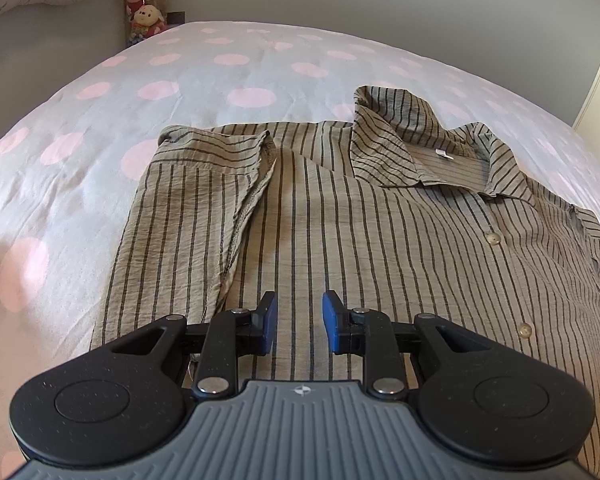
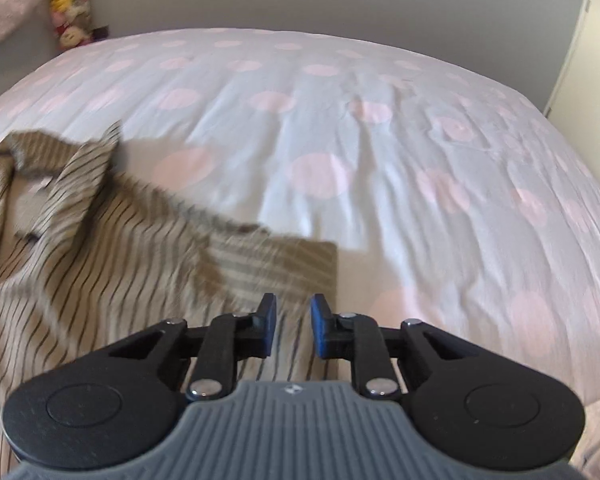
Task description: Fold clothes
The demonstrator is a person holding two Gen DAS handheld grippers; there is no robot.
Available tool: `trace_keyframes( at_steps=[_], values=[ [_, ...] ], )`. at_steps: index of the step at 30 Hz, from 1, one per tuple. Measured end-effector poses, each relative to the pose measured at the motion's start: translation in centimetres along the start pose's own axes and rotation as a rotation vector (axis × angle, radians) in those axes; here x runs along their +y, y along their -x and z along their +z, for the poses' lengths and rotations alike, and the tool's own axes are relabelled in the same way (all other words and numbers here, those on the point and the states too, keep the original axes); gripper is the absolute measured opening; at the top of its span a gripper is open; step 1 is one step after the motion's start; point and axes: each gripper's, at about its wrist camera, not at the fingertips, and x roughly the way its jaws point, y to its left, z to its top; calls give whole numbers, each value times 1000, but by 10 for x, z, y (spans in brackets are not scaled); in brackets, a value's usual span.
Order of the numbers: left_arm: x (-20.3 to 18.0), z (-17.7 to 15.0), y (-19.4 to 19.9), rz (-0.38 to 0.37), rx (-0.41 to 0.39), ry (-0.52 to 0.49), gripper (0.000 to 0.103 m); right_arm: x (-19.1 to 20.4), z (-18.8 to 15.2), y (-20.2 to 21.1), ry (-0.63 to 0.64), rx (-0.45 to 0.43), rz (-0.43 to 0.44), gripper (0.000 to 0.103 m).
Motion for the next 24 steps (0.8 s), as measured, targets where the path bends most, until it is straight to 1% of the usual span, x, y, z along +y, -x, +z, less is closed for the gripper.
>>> trace_keyframes(
  at_steps=[2,5,6,10,12,14,16,17,18,20,23,24],
  values=[
    [-1,1,-2,9,-6,-6,23,-11,10,-13,-52,-9,2,36],
    [-1,2,-7,27,-16,-13,23,-25,19,-33,-102,-15,4,37],
    [-1,2,-9,33,-17,-14,23,-28,20,-40,-118,-11,8,39],
    [-2,1,-16,51,-11,-20,23,-32,12,-65,-157,16,39,41],
    [-3,0,-19,59,-6,-30,23,-33,5,-71,-179,1,50,45],
    [-4,-2,-20,67,-5,-40,23,-32,0,-71,-197,-31,61,45],
    [-4,-3,-20,69,-12,-48,23,-30,-2,-69,-181,-40,78,40],
    [-5,-4,-19,71,-20,-52,23,-28,-3,-67,-173,-44,86,31],
    [-5,-4,-17,72,-36,-56,23,-27,-4,-66,-165,-45,93,20],
    [-5,-3,-11,72,-77,-63,23,-27,-3,-65,-148,-39,99,12],
    [3,4,1,68,-132,-29,23,-26,-3,-64,-143,-32,97,11],
    [8,8,4,71,-147,-6,23,-27,-4,-65,-152,-31,98,12]
  ],
)
